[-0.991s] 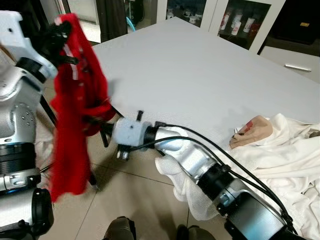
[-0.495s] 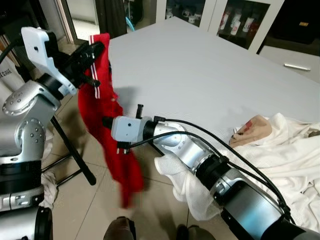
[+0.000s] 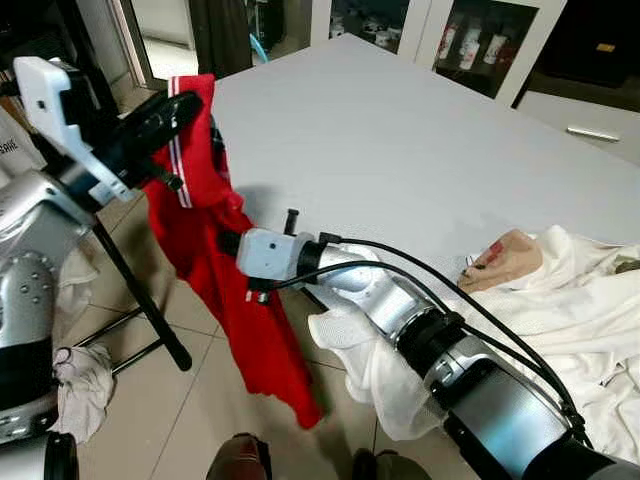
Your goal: Hang hanger
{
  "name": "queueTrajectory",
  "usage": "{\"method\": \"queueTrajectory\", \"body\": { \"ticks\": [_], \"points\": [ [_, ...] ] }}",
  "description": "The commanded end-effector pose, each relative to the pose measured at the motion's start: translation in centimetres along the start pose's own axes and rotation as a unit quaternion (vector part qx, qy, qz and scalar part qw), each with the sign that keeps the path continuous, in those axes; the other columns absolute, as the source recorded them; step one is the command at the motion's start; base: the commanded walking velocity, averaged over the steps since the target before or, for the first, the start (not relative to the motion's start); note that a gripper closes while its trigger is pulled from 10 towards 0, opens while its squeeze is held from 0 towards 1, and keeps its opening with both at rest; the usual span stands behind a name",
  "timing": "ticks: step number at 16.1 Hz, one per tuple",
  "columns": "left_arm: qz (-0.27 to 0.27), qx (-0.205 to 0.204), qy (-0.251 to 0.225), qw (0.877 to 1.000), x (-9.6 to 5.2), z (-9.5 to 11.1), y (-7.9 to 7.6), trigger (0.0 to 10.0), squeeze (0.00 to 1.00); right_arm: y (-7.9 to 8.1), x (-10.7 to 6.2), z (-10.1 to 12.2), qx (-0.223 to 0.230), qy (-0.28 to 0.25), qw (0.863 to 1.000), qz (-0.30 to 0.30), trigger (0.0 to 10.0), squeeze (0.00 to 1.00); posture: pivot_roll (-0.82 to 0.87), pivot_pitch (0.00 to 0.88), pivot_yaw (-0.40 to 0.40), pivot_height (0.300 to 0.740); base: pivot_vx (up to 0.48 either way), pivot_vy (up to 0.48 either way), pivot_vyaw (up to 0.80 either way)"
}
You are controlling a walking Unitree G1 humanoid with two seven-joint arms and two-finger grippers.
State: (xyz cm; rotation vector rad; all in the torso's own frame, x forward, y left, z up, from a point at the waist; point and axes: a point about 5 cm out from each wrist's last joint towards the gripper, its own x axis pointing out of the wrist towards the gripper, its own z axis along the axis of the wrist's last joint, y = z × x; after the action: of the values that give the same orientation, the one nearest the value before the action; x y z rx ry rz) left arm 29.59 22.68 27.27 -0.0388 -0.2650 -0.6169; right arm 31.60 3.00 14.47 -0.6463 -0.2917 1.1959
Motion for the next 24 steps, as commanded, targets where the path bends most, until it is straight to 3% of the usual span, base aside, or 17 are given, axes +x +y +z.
{"method": "queueTrajectory", "body": {
  "ticks": [1,2,3,5,8,9,13,14,17,21,24],
  "points": [
    [-0.012,0.015,-0.017,1.0,-0.1,1.1,-0.3,10.0,0.0,-0.3,-0.3,-0.3,0.011,0.001,1.0,-0.007,10.0,0.0,0.15,0.065,-0.025,0.74,0.0,0.0,0.0],
    [-0.014,0.015,-0.016,1.0,-0.3,1.2,-0.3,10.0,0.0,-0.4,-0.5,-0.5,0.013,0.004,1.0,-0.008,10.0,0.0,0.15,0.065,-0.025,0.74,0.0,0.0,0.0],
    [-0.018,0.019,-0.02,0.999,-0.3,1.7,-0.4,10.0,0.0,0.7,-1.2,-2.0,0.023,0.037,0.999,0.027,10.0,0.0,0.15,0.063,-0.029,0.74,0.0,0.0,0.0],
    [-0.023,0.02,-0.022,0.999,-0.2,1.9,-0.6,10.0,0.0,1.5,-1.1,-2.2,0.022,0.042,0.998,0.045,10.0,0.0,0.15,0.063,-0.027,0.74,0.0,0.0,0.0],
    [-0.042,0.018,-0.026,0.999,0.1,2.1,-1.3,10.0,0.0,3.5,0.5,-0.7,0.017,0.013,0.997,0.079,10.0,0.0,0.15,0.062,-0.024,0.74,0.0,0.0,0.0],
    [-0.051,0.017,-0.023,0.998,0.2,2.0,-1.8,10.0,0.0,4.6,1.7,0.7,0.014,-0.015,0.995,0.1,10.0,0.0,0.16,0.062,-0.023,0.74,0.0,0.0,0.0],
    [-0.06,0.018,-0.024,0.998,0.2,2.1,-2.3,10.0,0.0,5.7,3.7,3.9,0.014,-0.077,0.988,0.133,10.0,0.0,0.17,0.062,-0.028,0.74,0.0,0.0,0.0],
    [-0.062,0.018,-0.024,0.998,0.1,2.2,-2.4,10.0,0.0,5.8,4.1,5.2,0.034,-0.111,0.983,0.145,10.0,0.0,0.17,0.062,-0.032,0.74,0.0,0.0,0.0],
    [-0.058,0.021,-0.017,0.998,-0.5,2.0,-2.4,10.0,0.0,5.4,4.1,6.6,0.079,-0.157,0.974,0.145,10.0,0.0,0.18,0.063,-0.04,0.74,0.0,0.0,0.0],
    [-0.063,0.025,-0.006,0.998,-1.1,1.9,-2.5,10.0,0.0,3.8,2.9,3.9,0.106,-0.109,0.982,0.113,10.0,0.0,0.18,0.059,-0.048,0.74,0.0,0.0,0.0],
    [-0.034,0.029,0.003,0.999,-1.9,1.4,-1.8,10.0,0.0,1.8,0.2,0.4,0.143,-0.056,0.987,0.054,10.0,0.0,0.17,0.055,-0.043,0.74,0.0,0.0,0.0]
  ]
}}
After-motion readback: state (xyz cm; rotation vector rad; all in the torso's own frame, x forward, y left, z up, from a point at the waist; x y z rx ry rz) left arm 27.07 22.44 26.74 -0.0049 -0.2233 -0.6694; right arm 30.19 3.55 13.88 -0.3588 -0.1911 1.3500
